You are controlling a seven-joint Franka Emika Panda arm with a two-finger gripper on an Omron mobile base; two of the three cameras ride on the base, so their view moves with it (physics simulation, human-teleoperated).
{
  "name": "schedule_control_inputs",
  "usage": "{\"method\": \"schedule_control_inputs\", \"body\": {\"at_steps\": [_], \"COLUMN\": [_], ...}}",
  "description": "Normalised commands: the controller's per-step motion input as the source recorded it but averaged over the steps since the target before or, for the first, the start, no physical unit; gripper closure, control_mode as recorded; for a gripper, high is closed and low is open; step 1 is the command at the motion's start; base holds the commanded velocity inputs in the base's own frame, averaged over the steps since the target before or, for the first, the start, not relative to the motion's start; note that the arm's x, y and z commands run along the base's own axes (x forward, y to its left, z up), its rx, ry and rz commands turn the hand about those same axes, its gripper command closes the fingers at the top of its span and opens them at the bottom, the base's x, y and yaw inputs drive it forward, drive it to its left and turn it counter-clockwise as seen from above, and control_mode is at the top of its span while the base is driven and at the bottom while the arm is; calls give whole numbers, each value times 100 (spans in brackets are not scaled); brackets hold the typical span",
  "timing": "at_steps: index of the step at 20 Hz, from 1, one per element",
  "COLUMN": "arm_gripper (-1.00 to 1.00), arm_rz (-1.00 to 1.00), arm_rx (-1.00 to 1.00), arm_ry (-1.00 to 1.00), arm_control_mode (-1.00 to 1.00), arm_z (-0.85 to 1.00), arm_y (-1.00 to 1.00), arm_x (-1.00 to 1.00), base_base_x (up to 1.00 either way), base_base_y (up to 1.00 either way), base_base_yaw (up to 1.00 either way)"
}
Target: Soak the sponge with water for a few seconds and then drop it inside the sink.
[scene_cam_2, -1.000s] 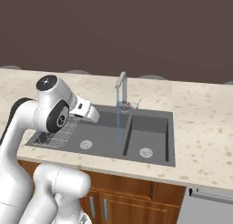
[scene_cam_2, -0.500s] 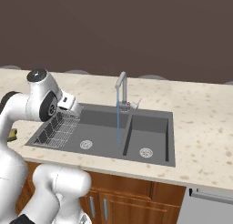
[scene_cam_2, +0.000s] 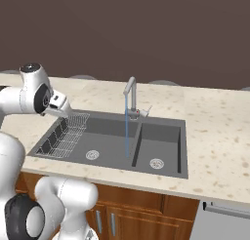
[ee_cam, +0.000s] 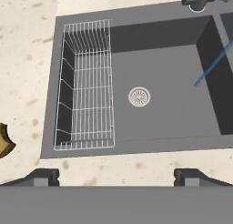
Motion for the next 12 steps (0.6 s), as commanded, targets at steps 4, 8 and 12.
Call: {"method": "schedule_control_inputs", "body": {"at_steps": [4,8,12], "arm_gripper": [-100,-100,-100], "arm_rz": [6,8,6], "arm_rx": [0,0,-1], "arm_ry": [12,2,0], "arm_control_mode": [-100,-100,-100], "arm_z": [-19,-28,-24], "arm_y": [68,68,52], "arm_x": [16,5,0], "base_base_x": [0,0,0], "base_base_y": [0,0,0], "base_base_yaw": [0,0,0]}}
